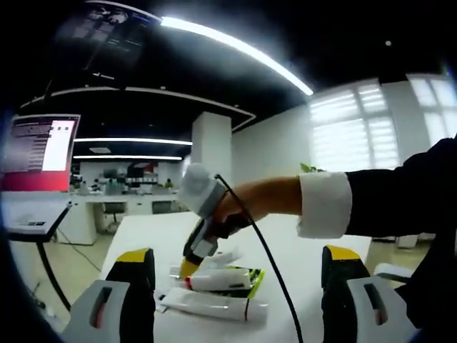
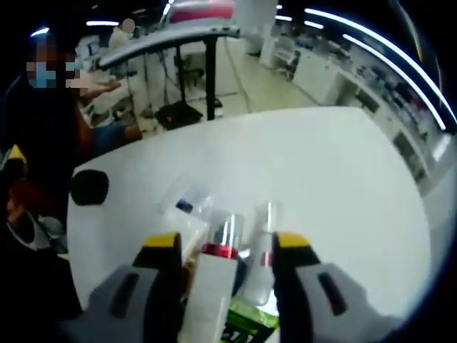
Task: Arrange the skincare products in the storage area until every visible bottle or jar stands upright without overlapping.
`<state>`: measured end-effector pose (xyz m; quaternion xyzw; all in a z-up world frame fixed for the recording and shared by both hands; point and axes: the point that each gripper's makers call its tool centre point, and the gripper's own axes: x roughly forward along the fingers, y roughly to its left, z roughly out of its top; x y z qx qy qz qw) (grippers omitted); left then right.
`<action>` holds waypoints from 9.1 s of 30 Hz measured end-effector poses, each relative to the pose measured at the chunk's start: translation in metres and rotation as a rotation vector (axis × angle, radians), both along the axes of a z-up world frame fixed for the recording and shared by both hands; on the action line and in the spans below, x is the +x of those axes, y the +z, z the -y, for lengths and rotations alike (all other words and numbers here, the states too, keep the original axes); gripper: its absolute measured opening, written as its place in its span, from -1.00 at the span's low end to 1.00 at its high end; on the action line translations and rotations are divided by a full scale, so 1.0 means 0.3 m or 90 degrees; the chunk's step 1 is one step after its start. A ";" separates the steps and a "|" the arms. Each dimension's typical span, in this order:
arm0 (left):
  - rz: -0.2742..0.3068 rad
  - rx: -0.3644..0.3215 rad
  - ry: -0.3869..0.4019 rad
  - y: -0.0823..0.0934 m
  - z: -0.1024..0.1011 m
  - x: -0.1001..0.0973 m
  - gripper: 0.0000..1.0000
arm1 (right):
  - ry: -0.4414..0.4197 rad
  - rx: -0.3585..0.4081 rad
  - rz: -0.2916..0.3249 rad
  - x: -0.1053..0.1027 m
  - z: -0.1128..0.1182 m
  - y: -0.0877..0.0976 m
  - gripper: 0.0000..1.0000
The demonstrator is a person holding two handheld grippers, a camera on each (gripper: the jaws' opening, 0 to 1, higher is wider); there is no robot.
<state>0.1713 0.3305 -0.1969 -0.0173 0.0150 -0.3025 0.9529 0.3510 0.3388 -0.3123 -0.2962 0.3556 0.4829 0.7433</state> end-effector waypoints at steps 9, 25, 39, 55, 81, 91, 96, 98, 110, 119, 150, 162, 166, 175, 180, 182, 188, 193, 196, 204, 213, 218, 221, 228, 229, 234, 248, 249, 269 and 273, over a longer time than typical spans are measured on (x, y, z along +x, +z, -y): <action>-0.007 0.009 0.002 -0.014 -0.011 0.000 0.98 | 0.015 -0.014 -0.002 -0.012 -0.028 -0.062 -0.09; -0.015 0.040 -0.021 -0.048 -0.008 -0.004 0.98 | -0.013 -0.003 -0.004 0.070 -0.048 -0.090 -0.26; -0.020 0.030 -0.010 -0.053 -0.031 0.001 0.97 | -0.020 0.048 0.005 0.069 -0.100 -0.135 -0.36; -0.032 0.007 0.006 -0.059 -0.067 0.014 0.97 | -0.030 0.065 0.024 0.060 -0.091 -0.122 -0.41; -0.044 0.017 0.016 -0.078 -0.078 0.018 0.98 | -0.010 0.148 0.147 -0.004 -0.072 0.024 -0.44; -0.048 0.030 0.019 -0.092 -0.066 0.026 0.95 | -0.002 0.196 0.191 0.002 -0.044 0.110 -0.45; -0.035 0.020 0.019 -0.075 -0.058 0.025 0.95 | -0.009 0.212 0.201 -0.025 -0.024 0.132 -0.45; -0.041 0.022 0.016 -0.085 -0.055 0.029 0.95 | -0.012 0.222 0.207 -0.033 -0.021 0.150 -0.45; -0.051 0.023 0.000 -0.092 -0.021 0.024 0.95 | -0.014 0.244 0.213 -0.035 0.015 0.207 -0.46; -0.045 0.010 -0.013 -0.064 -0.008 0.004 0.95 | -0.038 0.278 0.220 -0.064 0.064 0.247 -0.46; -0.073 0.014 0.005 -0.112 -0.007 0.028 0.93 | -0.128 0.419 0.231 -0.187 0.295 0.364 -0.47; -0.064 -0.003 -0.022 -0.108 0.047 0.028 0.99 | -0.164 0.441 0.260 -0.208 0.353 0.372 -0.47; -0.067 -0.012 -0.032 -0.111 0.068 0.028 0.99 | -0.181 0.450 0.265 -0.229 0.378 0.370 -0.47; -0.070 0.008 -0.038 -0.132 0.103 0.027 0.99 | -0.203 0.470 0.275 -0.261 0.415 0.369 -0.47; -0.074 0.017 -0.041 -0.140 0.114 0.023 0.99 | -0.211 0.478 0.273 -0.276 0.425 0.375 -0.47; -0.073 0.018 -0.045 -0.139 0.121 0.020 0.99 | -0.214 0.479 0.271 -0.283 0.427 0.374 -0.47; -0.076 0.023 -0.049 -0.146 0.132 0.019 0.98 | -0.218 0.484 0.268 -0.308 0.432 0.376 -0.47; -0.085 0.025 -0.050 -0.162 0.158 0.024 0.96 | -0.236 0.488 0.266 -0.330 0.446 0.376 -0.47; -0.089 0.028 -0.058 -0.174 0.185 0.025 0.95 | -0.247 0.483 0.266 -0.342 0.453 0.376 -0.47; -0.103 0.051 -0.058 -0.224 0.229 0.039 0.88 | -0.279 0.466 0.268 -0.379 0.475 0.372 -0.47; -0.110 0.000 -0.096 -0.248 0.308 0.042 0.66 | -0.302 0.467 0.272 -0.408 0.500 0.370 -0.46; -0.108 0.011 -0.095 -0.279 0.340 0.056 0.55 | -0.301 0.463 0.279 -0.425 0.500 0.371 -0.47; -0.102 -0.003 -0.109 -0.279 0.378 0.051 0.47 | -0.297 0.460 0.284 -0.436 0.495 0.371 -0.46; -0.095 0.026 -0.127 -0.305 0.435 0.034 0.33 | -0.291 0.461 0.287 -0.462 0.489 0.371 -0.46; -0.091 0.026 -0.127 -0.304 0.437 0.035 0.29 | -0.291 0.463 0.288 -0.466 0.490 0.371 -0.46; -0.051 0.020 -0.131 -0.286 0.452 0.035 0.15 | -0.301 0.474 0.299 -0.486 0.492 0.371 -0.46; 0.002 -0.007 -0.154 -0.259 0.475 0.033 -0.14 | -0.335 0.512 0.331 -0.510 0.494 0.377 -0.46; 0.001 -0.007 -0.154 -0.262 0.482 0.030 -0.14 | -0.338 0.516 0.332 -0.510 0.495 0.377 -0.46; 0.010 0.018 -0.180 -0.295 0.506 0.008 -0.39 | -0.324 0.526 0.364 -0.555 0.480 0.383 -0.46; 0.013 0.022 -0.190 -0.295 0.509 0.001 -0.40 | -0.306 0.537 0.366 -0.566 0.484 0.382 -0.46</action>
